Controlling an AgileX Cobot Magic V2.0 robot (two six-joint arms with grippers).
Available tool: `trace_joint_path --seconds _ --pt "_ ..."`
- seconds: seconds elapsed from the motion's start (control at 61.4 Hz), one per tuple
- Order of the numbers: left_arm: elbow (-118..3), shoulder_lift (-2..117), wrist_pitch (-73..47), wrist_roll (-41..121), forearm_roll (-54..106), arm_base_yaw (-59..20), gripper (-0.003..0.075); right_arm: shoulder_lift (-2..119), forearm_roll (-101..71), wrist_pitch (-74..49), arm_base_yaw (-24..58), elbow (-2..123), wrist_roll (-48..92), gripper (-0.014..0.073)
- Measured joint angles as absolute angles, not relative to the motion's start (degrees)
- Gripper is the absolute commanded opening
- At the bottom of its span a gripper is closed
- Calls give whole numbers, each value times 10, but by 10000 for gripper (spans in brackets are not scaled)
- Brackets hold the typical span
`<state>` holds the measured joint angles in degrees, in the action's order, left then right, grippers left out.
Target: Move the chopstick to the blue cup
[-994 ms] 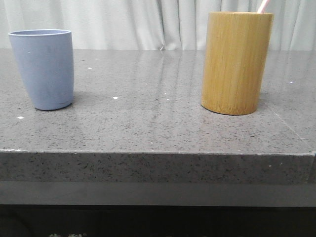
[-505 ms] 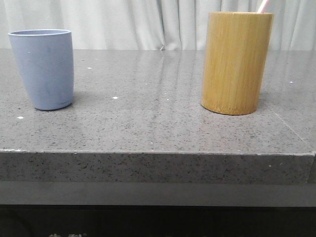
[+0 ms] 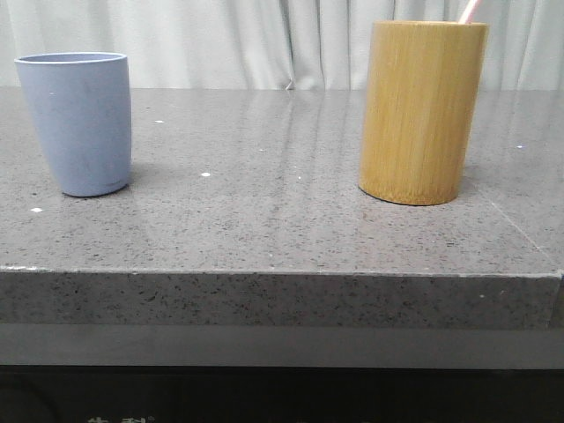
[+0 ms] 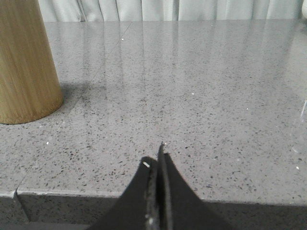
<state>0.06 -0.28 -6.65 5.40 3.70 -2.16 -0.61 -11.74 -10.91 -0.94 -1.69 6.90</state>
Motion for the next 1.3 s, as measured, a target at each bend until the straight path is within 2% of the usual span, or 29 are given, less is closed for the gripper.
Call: trace_joint_path --seconds 0.619,0.815,0.912,1.059,1.303 --pt "1 -3 -64 54 38 -22 -19 -6 -117 -108 -9 -17 69 -116" --pt "-2 -3 0 54 41 -22 -19 -6 -125 -63 -9 -11 69 -116" --pt "-32 -3 -18 54 43 -22 -19 -6 -128 -74 -9 29 69 -116" --pt "-143 14 -98 54 43 -22 -19 0 -131 -127 -9 133 69 -116" --pt "-288 163 -188 54 43 -22 -19 131 -131 -228 -9 302 69 -116"
